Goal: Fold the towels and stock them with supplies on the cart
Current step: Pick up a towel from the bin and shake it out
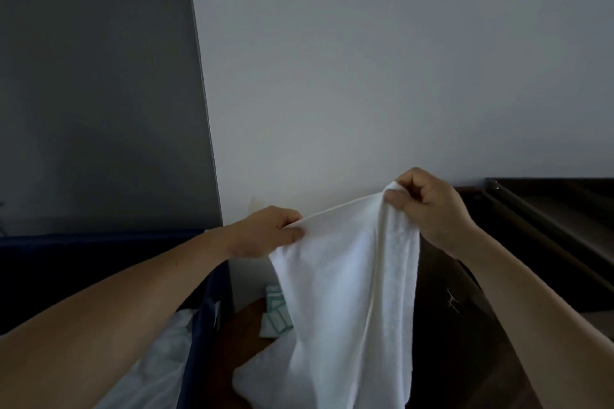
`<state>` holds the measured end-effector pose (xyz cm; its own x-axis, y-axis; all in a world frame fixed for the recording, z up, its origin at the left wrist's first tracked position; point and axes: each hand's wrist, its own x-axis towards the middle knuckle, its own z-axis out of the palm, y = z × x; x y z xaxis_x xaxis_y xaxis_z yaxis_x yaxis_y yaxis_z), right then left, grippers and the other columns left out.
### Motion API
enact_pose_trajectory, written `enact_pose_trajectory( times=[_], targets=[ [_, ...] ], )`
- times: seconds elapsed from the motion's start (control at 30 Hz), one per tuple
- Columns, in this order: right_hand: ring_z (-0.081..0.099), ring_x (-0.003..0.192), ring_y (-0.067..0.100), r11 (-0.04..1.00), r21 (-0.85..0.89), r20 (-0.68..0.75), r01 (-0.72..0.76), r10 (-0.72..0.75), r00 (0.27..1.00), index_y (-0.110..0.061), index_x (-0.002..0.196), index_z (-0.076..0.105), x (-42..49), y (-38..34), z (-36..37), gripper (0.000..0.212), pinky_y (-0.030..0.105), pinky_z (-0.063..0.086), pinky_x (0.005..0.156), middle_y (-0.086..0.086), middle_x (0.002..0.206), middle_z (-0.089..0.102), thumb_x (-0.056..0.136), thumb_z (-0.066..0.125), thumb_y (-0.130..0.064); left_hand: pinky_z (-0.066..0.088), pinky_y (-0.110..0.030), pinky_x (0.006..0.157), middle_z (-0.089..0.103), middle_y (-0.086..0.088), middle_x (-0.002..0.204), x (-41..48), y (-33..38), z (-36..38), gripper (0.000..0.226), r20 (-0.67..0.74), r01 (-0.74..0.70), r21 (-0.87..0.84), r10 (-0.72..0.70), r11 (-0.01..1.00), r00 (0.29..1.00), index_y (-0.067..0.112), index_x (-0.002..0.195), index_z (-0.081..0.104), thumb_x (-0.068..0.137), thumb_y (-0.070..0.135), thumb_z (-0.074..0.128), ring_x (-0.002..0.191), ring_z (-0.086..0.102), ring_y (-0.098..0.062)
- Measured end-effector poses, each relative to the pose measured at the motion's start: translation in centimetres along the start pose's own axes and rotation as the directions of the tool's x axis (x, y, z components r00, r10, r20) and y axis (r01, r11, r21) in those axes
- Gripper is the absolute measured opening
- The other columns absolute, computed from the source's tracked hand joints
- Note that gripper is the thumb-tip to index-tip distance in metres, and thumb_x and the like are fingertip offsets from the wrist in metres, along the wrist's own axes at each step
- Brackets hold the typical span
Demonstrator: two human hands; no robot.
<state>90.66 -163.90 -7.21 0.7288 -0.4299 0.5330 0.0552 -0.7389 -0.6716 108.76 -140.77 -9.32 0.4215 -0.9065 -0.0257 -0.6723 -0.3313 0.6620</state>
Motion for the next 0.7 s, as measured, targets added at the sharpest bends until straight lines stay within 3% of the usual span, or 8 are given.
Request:
enact_pose_trajectory(
  times=[0.07,0.17,0.23,0.3,0.43,0.5,0.63,0.7],
  targets=[
    [0.049,0.057,0.000,0.999,-0.025,-0.020,-0.039,0.038,0.999,-0.025,0.077,0.060,0.0,0.4,-0.5,0.019,0.024,0.042,0.059,-0.018,0.063,0.058,0.090,0.072,-0.028,0.047,-0.034,0.078,0.065,-0.012,0.093,-0.1,-0.2,-0.5,0.025,-0.030,0.020,-0.021,-0.020,1.000,0.999,0.007,0.096,0.067,0.102,0.028,0.054,0.085,0.058,-0.021],
    [0.060,0.074,-0.004,0.996,0.011,0.169,-0.094,0.091,0.981,-0.031,0.087,0.064,-0.5,0.2,-0.4,0.012,0.030,0.050,0.074,-0.023,0.081,0.067,0.084,0.074,-0.038,0.051,-0.043,0.086,0.069,-0.017,0.100,0.0,0.8,-1.0,0.023,-0.098,-0.023,-0.112,0.012,0.993,0.995,0.008,0.096,0.070,0.099,0.028,0.060,0.089,0.063,-0.026],
    [0.062,0.095,-0.003,0.993,0.043,0.322,-0.111,0.092,0.942,-0.031,0.112,0.065,-1.0,-0.7,0.4,0.038,0.030,0.049,0.093,-0.031,0.099,0.064,0.077,0.071,-0.045,0.051,-0.036,0.083,0.071,-0.005,0.095,0.4,2.4,-1.1,0.015,-0.101,-0.082,-0.102,0.071,0.991,0.992,0.019,0.093,0.072,0.098,0.029,0.062,0.088,0.064,-0.016],
    [0.059,0.102,-0.008,0.997,0.013,0.416,-0.075,0.063,0.907,-0.030,0.128,0.060,-1.4,-1.5,1.7,0.048,0.025,0.044,0.098,-0.038,0.102,0.060,0.083,0.073,-0.040,0.050,-0.024,0.082,0.072,0.005,0.096,0.9,4.2,-0.9,0.010,-0.062,-0.134,-0.066,0.130,0.989,0.990,0.023,0.098,0.072,0.096,0.028,0.064,0.088,0.065,-0.007],
    [0.066,0.093,0.001,0.995,0.020,0.471,-0.097,0.076,0.879,-0.037,0.094,0.069,-2.2,-1.7,3.6,0.011,0.026,0.051,0.087,-0.025,0.095,0.069,0.091,0.071,-0.027,0.052,-0.017,0.074,0.074,0.005,0.095,1.4,5.2,-0.3,0.014,0.015,-0.122,-0.033,0.123,0.992,0.992,0.017,0.099,0.074,0.091,0.027,0.070,0.086,0.067,-0.005],
    [0.065,0.079,0.000,0.994,0.038,0.407,-0.098,0.075,0.910,-0.036,0.083,0.066,-2.8,-1.4,4.1,0.017,0.026,0.050,0.078,-0.021,0.083,0.070,0.091,0.072,-0.022,0.052,-0.016,0.068,0.074,0.006,0.086,1.4,4.7,-0.3,0.010,-0.019,-0.058,-0.118,0.056,0.991,0.998,0.016,0.090,0.076,0.088,0.025,0.074,0.079,0.068,-0.006],
    [0.061,0.110,0.000,0.982,0.166,0.421,-0.090,0.012,0.907,-0.040,0.082,0.065,-3.8,-1.5,5.1,0.020,0.021,0.049,0.092,-0.031,0.126,0.058,0.091,0.072,-0.023,0.053,-0.025,0.065,0.071,-0.001,0.079,1.6,4.2,0.2,0.010,-0.108,0.065,-0.296,-0.101,0.953,0.989,0.007,0.083,0.073,0.084,0.017,0.076,0.073,0.065,-0.013],
    [0.060,0.114,0.006,0.986,0.150,0.416,-0.071,0.002,0.909,-0.039,0.082,0.064,-4.0,-1.4,5.9,0.018,0.025,0.049,0.096,-0.027,0.132,0.054,0.090,0.073,-0.024,0.053,-0.028,0.064,0.071,-0.003,0.077,1.7,4.5,0.5,0.010,-0.103,0.102,-0.391,-0.153,0.915,0.983,0.007,0.081,0.072,0.082,0.015,0.077,0.072,0.065,-0.016]
  ],
)
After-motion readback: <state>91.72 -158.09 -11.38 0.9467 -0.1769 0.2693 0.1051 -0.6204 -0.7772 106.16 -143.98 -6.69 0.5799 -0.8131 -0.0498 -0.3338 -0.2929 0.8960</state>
